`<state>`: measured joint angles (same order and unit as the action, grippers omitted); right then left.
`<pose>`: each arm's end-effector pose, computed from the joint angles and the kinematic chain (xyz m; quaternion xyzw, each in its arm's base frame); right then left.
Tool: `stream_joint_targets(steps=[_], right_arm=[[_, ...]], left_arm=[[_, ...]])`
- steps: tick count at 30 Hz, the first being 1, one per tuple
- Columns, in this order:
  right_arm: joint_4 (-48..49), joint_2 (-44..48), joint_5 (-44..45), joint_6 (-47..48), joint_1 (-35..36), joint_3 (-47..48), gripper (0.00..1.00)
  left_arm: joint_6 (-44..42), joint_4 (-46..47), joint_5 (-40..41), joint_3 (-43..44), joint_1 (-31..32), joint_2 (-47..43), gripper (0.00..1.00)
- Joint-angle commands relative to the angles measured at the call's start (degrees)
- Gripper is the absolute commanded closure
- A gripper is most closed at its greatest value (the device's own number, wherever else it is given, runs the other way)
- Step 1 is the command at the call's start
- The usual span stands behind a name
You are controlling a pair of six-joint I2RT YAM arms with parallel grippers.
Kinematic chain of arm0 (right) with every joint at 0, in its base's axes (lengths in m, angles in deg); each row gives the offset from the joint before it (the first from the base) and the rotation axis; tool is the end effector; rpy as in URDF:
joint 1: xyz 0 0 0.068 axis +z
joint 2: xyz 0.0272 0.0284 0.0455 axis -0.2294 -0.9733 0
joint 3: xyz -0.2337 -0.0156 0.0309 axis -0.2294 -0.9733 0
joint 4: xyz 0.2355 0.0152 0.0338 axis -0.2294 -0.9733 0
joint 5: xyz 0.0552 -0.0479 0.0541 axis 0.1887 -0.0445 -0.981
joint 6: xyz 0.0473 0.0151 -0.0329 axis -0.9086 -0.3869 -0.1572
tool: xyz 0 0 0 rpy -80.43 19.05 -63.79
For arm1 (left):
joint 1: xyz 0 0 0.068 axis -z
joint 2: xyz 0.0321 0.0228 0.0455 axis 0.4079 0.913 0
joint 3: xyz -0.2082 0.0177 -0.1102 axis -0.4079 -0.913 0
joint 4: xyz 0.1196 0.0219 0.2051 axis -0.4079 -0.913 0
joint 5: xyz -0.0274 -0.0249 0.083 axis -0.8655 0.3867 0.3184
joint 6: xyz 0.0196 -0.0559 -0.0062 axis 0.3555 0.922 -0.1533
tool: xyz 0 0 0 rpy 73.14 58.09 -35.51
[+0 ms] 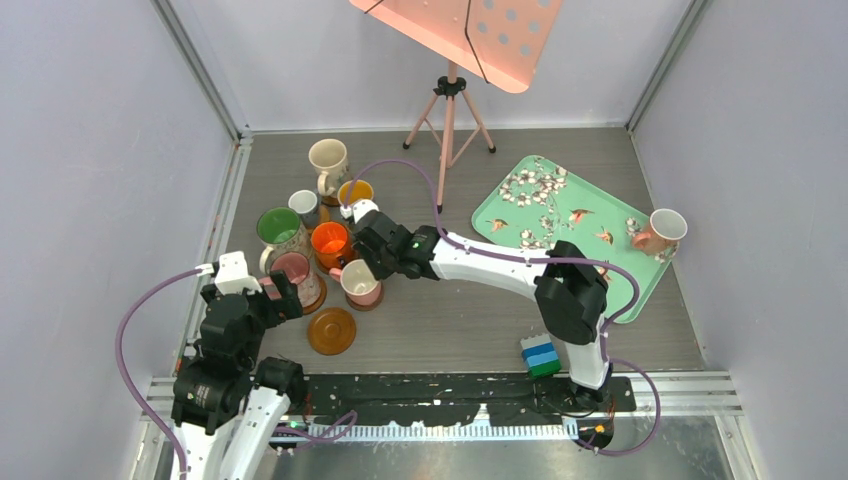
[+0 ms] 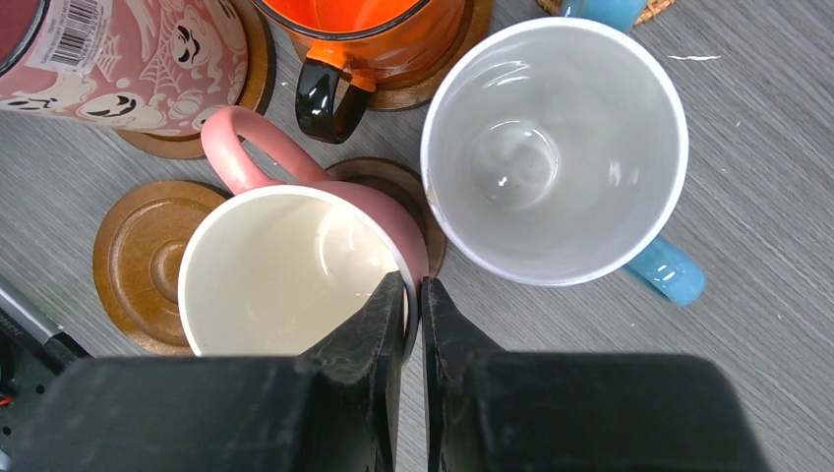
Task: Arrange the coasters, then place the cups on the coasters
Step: Place the cup on the coaster.
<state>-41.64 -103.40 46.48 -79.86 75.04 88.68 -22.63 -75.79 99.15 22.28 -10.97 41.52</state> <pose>0.2016 0.3585 0.2166 -0.3272 0.8611 0.1706 0.3497 0.0685 -0.0017 0.2762 -0.1215 0.8217 -0.0146 0.5567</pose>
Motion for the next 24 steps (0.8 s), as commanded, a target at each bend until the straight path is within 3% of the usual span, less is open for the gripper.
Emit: stream_joint_targets(steps=[1, 18, 24], right_arm=[[6.3, 0.7, 0.9, -0.5, -0.3, 3.1, 0.95], [6.9, -0.3, 0.8, -1.3, -0.8, 2.7, 0.95], [6.9, -0.4, 0.5, -1.7, -0.8, 2.8, 0.9]], left_arm=[[0.4, 0.7, 0.6, 1.5, -0.1, -0.4, 0.01], [0.4, 0.9, 0.5, 1.5, -0.1, -0.3, 0.01], [0.4, 0.9, 0.5, 1.5, -0.1, -0.3, 0.01]])
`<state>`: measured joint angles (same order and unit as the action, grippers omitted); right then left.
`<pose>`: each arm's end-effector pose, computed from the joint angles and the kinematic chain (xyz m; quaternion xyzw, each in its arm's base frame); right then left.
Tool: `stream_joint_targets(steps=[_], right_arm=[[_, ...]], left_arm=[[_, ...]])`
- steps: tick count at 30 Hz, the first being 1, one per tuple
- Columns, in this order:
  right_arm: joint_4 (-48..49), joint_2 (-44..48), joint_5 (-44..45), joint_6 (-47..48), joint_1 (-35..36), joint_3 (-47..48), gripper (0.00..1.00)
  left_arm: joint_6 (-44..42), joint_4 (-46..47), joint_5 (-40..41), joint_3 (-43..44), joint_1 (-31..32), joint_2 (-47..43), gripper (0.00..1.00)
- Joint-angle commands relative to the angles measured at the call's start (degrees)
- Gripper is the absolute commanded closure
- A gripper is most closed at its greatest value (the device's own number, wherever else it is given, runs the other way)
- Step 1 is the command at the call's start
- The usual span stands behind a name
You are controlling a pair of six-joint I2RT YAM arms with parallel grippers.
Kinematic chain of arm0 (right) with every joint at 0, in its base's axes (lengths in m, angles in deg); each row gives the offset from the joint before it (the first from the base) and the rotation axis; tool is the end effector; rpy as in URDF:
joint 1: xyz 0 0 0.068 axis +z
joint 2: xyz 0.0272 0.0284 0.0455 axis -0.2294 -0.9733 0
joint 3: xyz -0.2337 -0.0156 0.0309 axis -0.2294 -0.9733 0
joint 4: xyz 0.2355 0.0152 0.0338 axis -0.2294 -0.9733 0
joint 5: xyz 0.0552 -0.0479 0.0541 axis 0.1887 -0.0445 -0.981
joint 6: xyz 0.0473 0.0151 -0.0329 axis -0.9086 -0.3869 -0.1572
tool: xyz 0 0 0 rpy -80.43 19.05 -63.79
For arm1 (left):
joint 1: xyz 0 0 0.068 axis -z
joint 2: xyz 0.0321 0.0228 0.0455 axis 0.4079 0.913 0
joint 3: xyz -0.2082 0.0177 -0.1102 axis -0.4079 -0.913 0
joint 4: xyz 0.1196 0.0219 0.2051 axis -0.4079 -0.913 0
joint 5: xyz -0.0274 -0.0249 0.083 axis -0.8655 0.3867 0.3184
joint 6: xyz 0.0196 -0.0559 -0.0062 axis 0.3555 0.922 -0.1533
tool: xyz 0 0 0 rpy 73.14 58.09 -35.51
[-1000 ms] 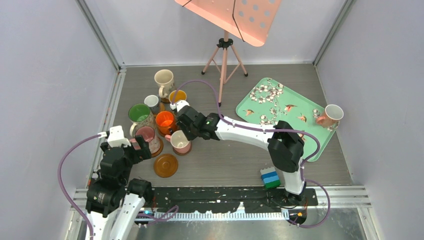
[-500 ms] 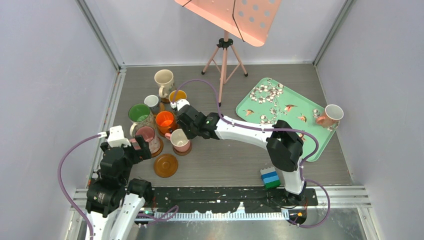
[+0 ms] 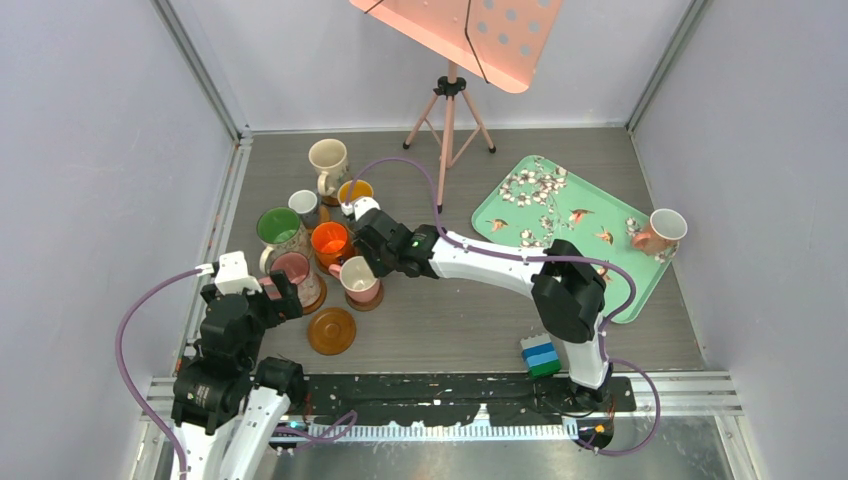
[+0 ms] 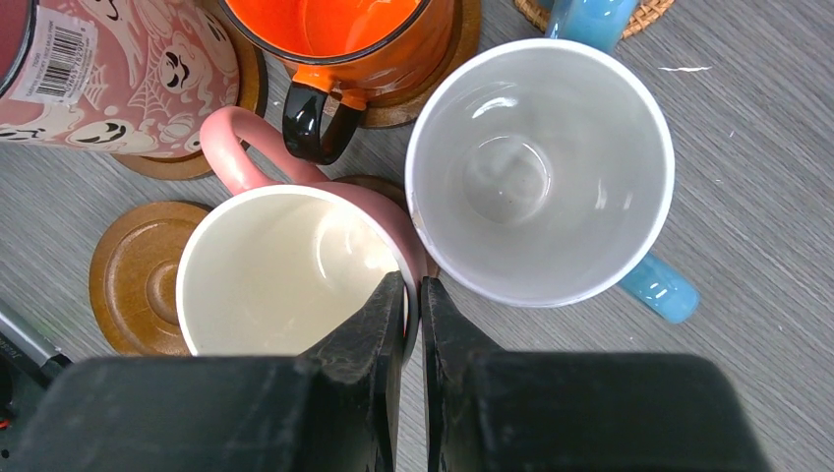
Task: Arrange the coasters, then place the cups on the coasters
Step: Place the cup on the coaster.
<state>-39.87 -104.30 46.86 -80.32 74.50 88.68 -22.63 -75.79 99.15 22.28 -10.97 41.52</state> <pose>0.2072 0.3600 0.2130 -0.3167 0.8617 0.1725 0.3569 0.0685 -0.0017 0.2762 -0.1215 0.8217 -0.0146 0.5567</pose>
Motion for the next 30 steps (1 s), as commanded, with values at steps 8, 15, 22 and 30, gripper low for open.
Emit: stream_joint_targets(steps=[8, 15, 22, 30], right_arm=[[4.4, 1.4, -0.2, -2.3, -0.2, 2.5, 0.81], [1.4, 5.2, -1.4, -4.1, -0.3, 3.6, 0.65], [-2.5, 11.8, -2.2, -7.3, -0.9, 2.1, 0.57], [-5.6, 23.0, 0.4, -11.1, -6.2, -6.8, 0.56]], left_arm=[[0.4, 0.8, 0.6, 1.5, -0.1, -0.3, 0.01], [0.4, 0.7, 0.5, 1.5, -0.1, -0.3, 0.01], [0.4, 0.9, 0.3, 1.3, -0.1, -0.5, 0.01], [0.2, 1.2, -0.2, 1.0, -0.1, -0.8, 0.01]])
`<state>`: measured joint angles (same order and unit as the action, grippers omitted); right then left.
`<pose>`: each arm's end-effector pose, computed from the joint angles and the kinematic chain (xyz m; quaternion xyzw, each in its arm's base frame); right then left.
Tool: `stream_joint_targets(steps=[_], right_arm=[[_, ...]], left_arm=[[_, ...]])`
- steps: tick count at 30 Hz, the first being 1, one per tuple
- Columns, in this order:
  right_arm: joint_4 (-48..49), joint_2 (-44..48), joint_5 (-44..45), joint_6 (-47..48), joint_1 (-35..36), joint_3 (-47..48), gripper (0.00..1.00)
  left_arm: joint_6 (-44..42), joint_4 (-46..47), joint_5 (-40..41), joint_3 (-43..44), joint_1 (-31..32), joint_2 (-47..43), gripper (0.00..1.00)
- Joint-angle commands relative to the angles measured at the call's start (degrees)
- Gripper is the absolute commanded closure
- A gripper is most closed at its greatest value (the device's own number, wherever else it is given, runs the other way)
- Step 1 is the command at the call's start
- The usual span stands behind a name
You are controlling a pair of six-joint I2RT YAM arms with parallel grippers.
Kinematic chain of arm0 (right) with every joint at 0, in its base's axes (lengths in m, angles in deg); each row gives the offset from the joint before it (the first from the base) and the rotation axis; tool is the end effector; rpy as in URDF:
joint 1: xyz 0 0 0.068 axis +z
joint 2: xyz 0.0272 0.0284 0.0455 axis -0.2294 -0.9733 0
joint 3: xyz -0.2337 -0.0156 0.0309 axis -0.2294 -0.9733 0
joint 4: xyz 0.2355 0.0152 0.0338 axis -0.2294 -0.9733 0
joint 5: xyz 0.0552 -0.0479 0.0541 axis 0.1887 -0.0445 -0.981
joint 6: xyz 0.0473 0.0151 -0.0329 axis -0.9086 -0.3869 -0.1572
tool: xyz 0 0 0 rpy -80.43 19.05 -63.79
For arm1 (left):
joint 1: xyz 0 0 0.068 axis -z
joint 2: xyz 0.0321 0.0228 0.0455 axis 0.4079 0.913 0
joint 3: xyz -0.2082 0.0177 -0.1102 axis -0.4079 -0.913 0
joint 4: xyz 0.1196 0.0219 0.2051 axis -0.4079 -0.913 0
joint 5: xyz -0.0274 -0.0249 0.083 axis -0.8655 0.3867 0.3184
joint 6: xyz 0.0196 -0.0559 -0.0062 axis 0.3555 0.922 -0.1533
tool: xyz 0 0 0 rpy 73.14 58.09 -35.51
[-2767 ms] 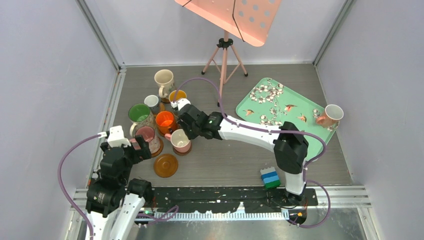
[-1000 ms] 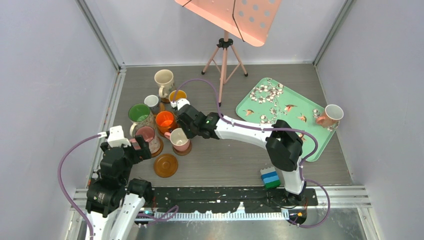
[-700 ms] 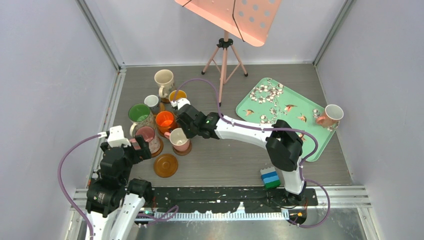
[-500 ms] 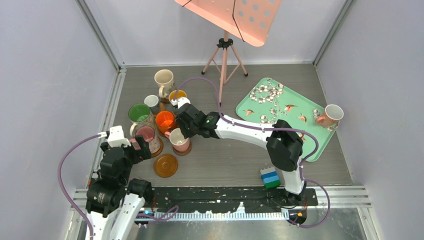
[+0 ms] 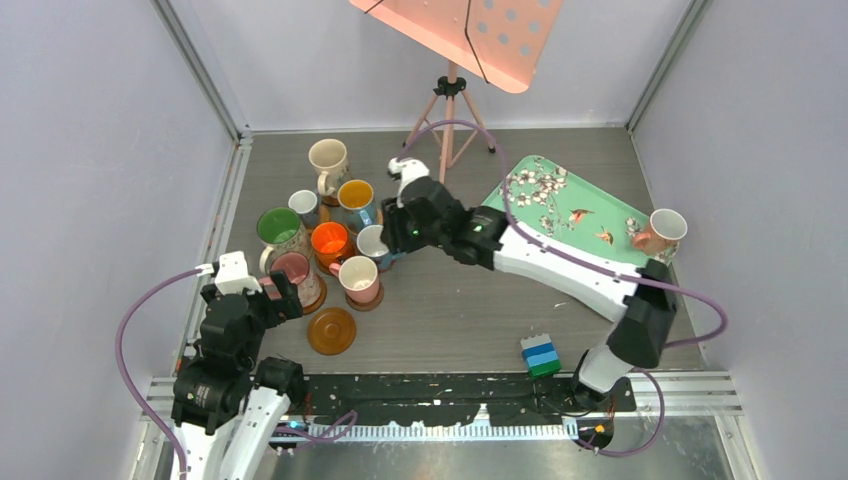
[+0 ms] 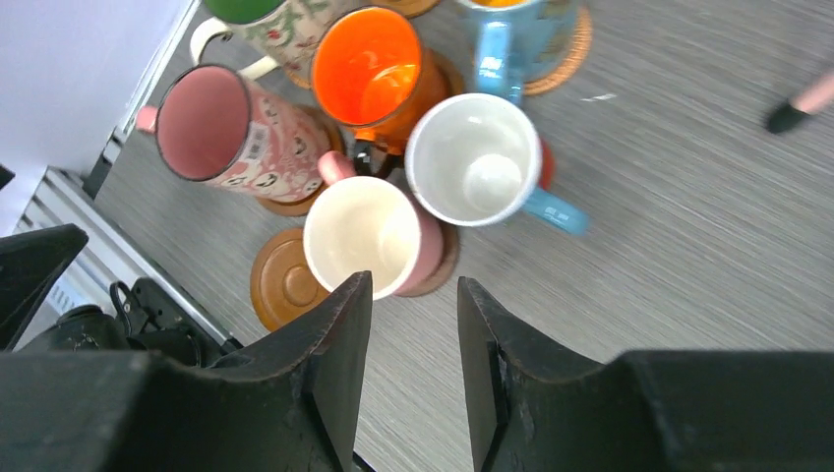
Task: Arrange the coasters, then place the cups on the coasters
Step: Place the cup on the coaster, then pick up the cup from the tray.
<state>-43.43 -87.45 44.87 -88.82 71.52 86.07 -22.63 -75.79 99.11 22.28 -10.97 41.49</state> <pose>0.1978 0.3066 0.3020 -0.2178 0.8521 0.2597 0.3988 0.0684 -0.0017 0.2762 -0.1213 0.8216 -0.0149 0.5568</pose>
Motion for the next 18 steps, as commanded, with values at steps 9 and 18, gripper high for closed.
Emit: stream_joint_targets(steps=[9, 18], right_arm=[[-4.4, 18.7, 10.3, 0.9, -19.4, -17.6, 0.53], [-2.9, 22.5, 24.1, 12.3, -39.6, -24.0, 0.46]], left_arm=[[0.1, 1.4, -0.6, 0.9, -0.1, -1.0, 0.01], [0.2, 1.2, -0.8, 1.0, 0.0, -0.8, 0.01]])
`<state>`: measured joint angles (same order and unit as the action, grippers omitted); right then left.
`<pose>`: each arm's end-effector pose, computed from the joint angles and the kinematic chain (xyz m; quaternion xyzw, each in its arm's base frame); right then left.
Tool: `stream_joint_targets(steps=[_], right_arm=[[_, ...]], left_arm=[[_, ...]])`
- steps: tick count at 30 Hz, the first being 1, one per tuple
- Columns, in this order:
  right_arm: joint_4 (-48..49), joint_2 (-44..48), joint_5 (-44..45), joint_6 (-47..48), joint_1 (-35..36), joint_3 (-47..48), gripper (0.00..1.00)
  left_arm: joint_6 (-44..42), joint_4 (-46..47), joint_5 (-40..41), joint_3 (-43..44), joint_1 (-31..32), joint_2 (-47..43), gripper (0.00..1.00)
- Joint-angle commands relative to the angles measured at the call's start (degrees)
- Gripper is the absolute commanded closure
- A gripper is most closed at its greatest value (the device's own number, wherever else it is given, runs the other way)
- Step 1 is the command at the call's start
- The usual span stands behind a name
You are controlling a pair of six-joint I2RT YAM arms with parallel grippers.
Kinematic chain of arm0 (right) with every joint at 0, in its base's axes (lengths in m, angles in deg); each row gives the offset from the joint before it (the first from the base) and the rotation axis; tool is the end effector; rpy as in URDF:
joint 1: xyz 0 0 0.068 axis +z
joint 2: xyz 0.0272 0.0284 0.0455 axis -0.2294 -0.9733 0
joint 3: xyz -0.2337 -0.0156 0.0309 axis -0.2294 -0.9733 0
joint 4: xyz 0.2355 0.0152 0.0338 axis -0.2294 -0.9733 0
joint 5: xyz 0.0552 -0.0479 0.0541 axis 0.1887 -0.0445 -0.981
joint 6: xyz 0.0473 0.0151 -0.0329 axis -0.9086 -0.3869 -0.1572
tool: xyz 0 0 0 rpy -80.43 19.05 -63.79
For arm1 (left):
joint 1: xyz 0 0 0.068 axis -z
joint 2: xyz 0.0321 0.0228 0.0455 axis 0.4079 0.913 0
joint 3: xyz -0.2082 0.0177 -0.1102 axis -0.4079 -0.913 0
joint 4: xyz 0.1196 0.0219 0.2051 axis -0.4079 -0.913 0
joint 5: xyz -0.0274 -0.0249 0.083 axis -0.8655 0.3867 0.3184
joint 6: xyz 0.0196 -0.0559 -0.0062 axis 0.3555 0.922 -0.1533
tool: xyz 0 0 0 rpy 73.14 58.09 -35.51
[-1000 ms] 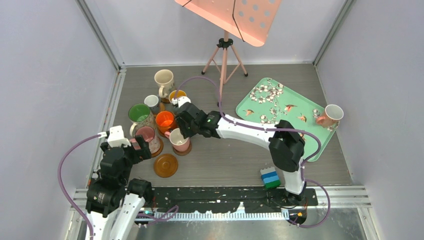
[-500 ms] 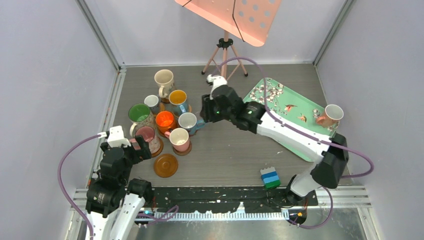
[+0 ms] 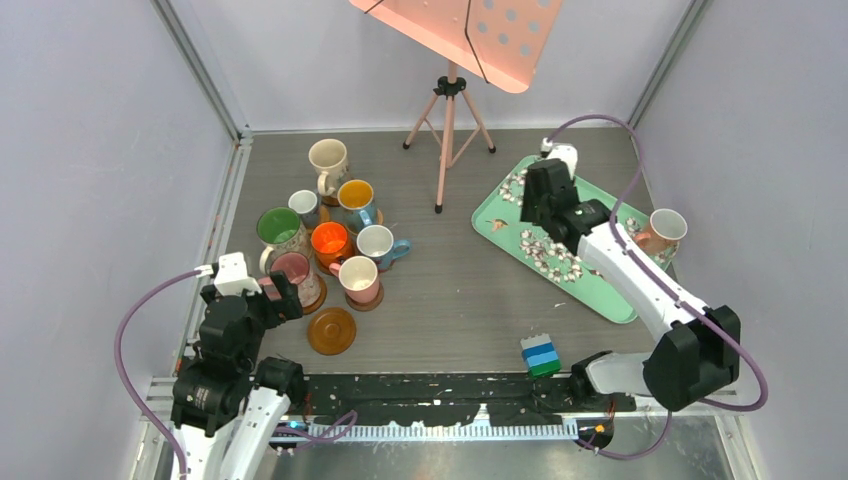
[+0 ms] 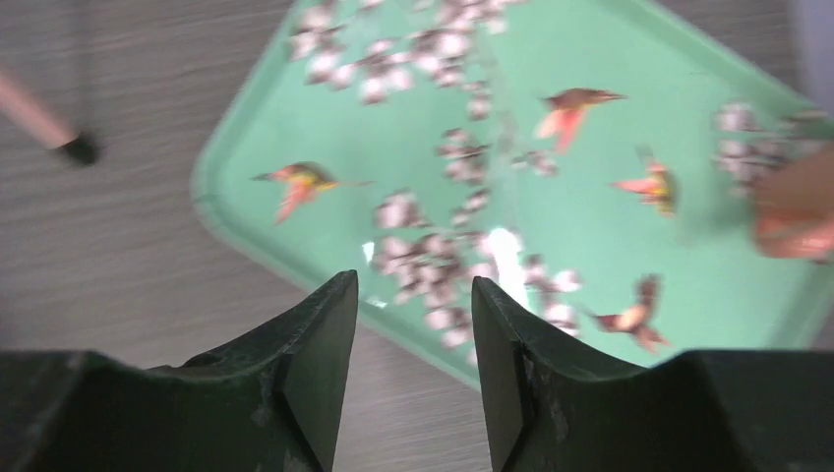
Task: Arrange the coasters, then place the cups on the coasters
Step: Pick up the cup from the tray.
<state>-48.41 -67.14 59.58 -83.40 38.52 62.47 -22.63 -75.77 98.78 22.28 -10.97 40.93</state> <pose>0.2553 0.1010 0.2710 0.0373 0.8968 -0.0229 0.4403 0.0669 -0.0016 0.2767 -0.1203 0.8192 -0.0188 0.5604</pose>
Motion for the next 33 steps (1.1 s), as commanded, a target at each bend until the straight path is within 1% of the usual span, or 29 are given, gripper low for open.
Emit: stream_joint_targets(steps=[1, 2, 3, 4, 6, 9, 13, 20, 23, 26, 33], right_arm=[[2.5, 2.1, 10.5, 8.9, -8.0, -0.4, 0.45], [3.1, 1.5, 12.1, 9.7, -11.0, -0.3, 0.41], [3.3, 0.9, 13.4, 10.8, -14.0, 0.2, 0.39], [3.8, 0.6, 13.8, 11.1, -15.6, 0.8, 0.36], [4.6, -0.2, 13.8, 11.6, -20.0, 1.4, 0.34], [6.0, -2.0, 13.2, 12.6, -27.2, 2.3, 0.35], [6.1, -5.4, 13.5, 12.8, -33.1, 4.0, 0.37], [6.4, -10.5, 13.8, 13.1, -37.1, 6.7, 0.39], [6.2, -12.3, 10.6, 12.9, -39.7, 8.0, 0.4], [6.3, -13.8, 5.3, 12.0, -41.6, 8.4, 0.42], [6.7, -17.5, -0.8, 10.8, -43.3, 8.9, 0.46]], left_arm=[[0.2, 1.2, -0.5, 1.0, -0.1, -0.2, 0.01], [0.2, 1.3, -0.5, 1.0, 0.0, -0.1, 0.01], [0.2, 1.3, -0.5, 0.9, 0.0, -0.1, 0.01], [0.2, 1.2, -0.5, 1.0, 0.0, -0.1, 0.01], [0.2, 1.2, -0.5, 1.0, 0.0, 0.0, 0.01], [0.1, 1.2, -0.6, 1.1, 0.0, 0.6, 0.01], [0.1, 1.2, -0.7, 1.2, 0.0, 1.0, 0.01], [0.1, 1.0, -1.1, 1.7, 0.0, 3.1, 0.01], [0.1, 1.0, -1.5, 1.7, 0.0, 3.6, 0.01], [0.1, 1.2, -1.6, 1.7, 0.0, 3.8, 0.01], [0.3, 0.9, -1.0, 1.7, 0.0, 3.8, 0.01]])
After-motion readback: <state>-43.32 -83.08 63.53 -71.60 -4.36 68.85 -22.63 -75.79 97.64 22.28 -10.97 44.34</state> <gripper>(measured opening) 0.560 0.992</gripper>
